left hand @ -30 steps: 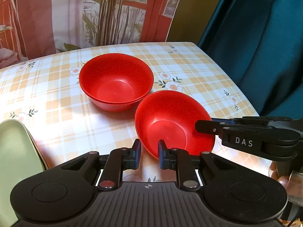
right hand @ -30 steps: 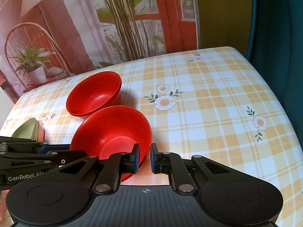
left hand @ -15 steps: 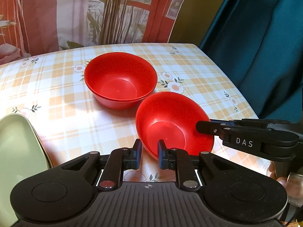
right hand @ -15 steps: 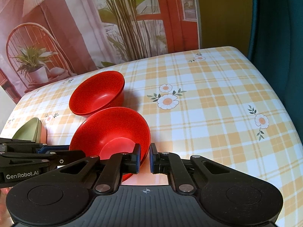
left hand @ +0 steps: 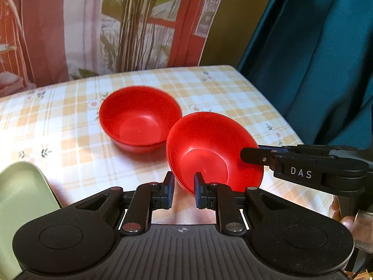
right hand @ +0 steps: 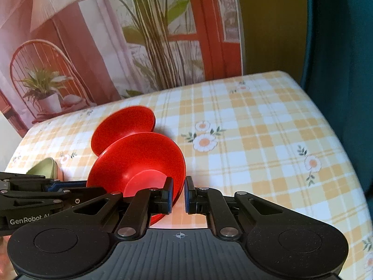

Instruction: Organize plates and bowls

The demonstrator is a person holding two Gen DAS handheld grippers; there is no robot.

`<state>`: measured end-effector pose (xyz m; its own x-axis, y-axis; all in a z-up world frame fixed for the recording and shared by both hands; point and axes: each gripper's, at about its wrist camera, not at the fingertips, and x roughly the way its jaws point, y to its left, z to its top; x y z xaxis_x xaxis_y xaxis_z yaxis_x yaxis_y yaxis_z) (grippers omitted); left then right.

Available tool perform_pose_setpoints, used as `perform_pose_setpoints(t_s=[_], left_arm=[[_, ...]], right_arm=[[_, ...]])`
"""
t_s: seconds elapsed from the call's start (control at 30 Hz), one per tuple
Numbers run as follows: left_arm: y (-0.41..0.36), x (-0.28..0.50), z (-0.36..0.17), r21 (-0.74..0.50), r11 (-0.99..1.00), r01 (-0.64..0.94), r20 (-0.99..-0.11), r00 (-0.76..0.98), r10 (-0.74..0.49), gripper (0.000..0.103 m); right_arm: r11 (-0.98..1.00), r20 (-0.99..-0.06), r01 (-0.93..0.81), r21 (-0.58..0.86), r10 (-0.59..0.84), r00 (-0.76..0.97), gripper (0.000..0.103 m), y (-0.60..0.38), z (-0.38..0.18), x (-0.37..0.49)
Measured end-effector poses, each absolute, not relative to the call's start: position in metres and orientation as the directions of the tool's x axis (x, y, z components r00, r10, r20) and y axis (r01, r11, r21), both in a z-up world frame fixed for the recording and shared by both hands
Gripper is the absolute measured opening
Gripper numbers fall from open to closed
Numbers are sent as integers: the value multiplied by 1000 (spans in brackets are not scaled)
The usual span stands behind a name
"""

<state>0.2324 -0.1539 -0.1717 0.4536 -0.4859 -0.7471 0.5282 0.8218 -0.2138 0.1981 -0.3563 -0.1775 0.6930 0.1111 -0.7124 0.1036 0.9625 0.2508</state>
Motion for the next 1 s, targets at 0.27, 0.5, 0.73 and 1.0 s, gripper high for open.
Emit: perform_pose_setpoints(t_s=[0.27,0.5,0.73,1.0], left_arm=[[-153,228,-146,-211,812,544,-705,491,-512,19],[-148,234,-129,-194,818,541,-682,525,-509,19],[-142,243,-121,-180,826,533,-672,547,-499,19],[-132,262,-123,-192,841,506,-675,554,-488,19]], right_arm=[[967,-684,87,238,103,722,9,-360,-151,199],[969,-665,66,237,112,738,9,-354,-135,211],[969,-651,46,242,127,748,10,-348,-125,227],[969,-650,25,244,145,746,10,-337,-124,251]])
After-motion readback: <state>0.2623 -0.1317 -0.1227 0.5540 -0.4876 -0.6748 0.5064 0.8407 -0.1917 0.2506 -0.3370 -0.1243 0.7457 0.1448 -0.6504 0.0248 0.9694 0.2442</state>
